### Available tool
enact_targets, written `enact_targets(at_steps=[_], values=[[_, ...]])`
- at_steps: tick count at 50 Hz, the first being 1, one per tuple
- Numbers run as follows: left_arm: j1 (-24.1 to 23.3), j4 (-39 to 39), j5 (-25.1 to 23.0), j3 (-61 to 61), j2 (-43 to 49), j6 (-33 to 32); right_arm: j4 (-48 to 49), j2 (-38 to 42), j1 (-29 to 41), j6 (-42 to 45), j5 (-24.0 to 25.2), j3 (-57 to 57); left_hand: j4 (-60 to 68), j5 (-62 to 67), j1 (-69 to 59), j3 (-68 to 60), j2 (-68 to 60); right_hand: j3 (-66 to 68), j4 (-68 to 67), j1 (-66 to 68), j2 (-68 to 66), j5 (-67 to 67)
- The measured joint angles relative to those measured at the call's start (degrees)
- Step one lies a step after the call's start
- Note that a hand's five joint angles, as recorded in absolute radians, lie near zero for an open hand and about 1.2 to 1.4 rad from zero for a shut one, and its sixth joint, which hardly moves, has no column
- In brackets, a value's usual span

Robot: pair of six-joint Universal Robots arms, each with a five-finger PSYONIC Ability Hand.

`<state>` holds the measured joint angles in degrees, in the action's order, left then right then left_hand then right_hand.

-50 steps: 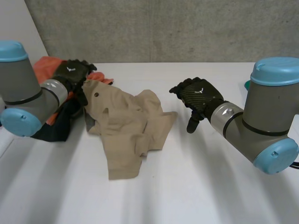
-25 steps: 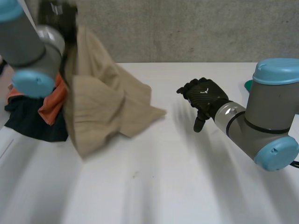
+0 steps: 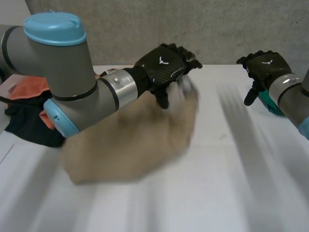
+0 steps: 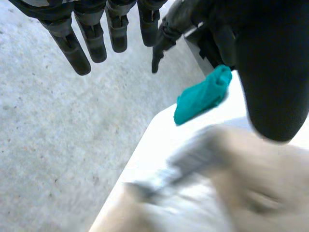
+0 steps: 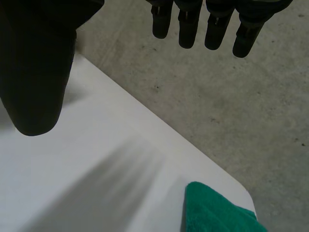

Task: Fold the laundry.

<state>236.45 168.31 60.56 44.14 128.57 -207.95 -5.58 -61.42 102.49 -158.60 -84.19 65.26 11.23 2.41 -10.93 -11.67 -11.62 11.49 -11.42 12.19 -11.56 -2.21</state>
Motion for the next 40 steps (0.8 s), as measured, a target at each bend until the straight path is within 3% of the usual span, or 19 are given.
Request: enact_targets(at_steps=[5,11,21,30,40], values=[[1.1,-0.2,4.6,2.1,-3.2,-0.6,-0.7,0.2,0.3,0.6,1.1,0.4,-0.2,0.0,0.0,0.2,0.4,0.0,0.0,0.0,0.0,0.0],[2.4,-0.4,14.8,7.1,-9.4,3.7,-0.9,-0.2,2.3,2.7,3.0,2.4,-0.2,0.0,0.0,0.2,0.5,0.0,0.0,0.0,0.0,0.0],[3.5,0.4,31.6,30.0,-22.9,8.0,-4.0,-2.0,8.0,14.0,9.1,9.1,-0.2,0.0,0.0,0.2,0.6,0.0,0.0,0.0,0.0,0.0],[6.9,0.2,33.3,47.6,-31.3,9.3,-4.2,-2.2,12.2,19.8,11.0,12.3,-0.2,0.0,0.0,0.2,0.6,0.0,0.0,0.0,0.0,0.0],[10.6,-5.4,32.3,58.1,-34.2,10.5,-3.9,2.2,14.6,23.6,13.0,3.3,-0.2,0.0,0.0,0.2,0.6,0.0,0.0,0.0,0.0,0.0]])
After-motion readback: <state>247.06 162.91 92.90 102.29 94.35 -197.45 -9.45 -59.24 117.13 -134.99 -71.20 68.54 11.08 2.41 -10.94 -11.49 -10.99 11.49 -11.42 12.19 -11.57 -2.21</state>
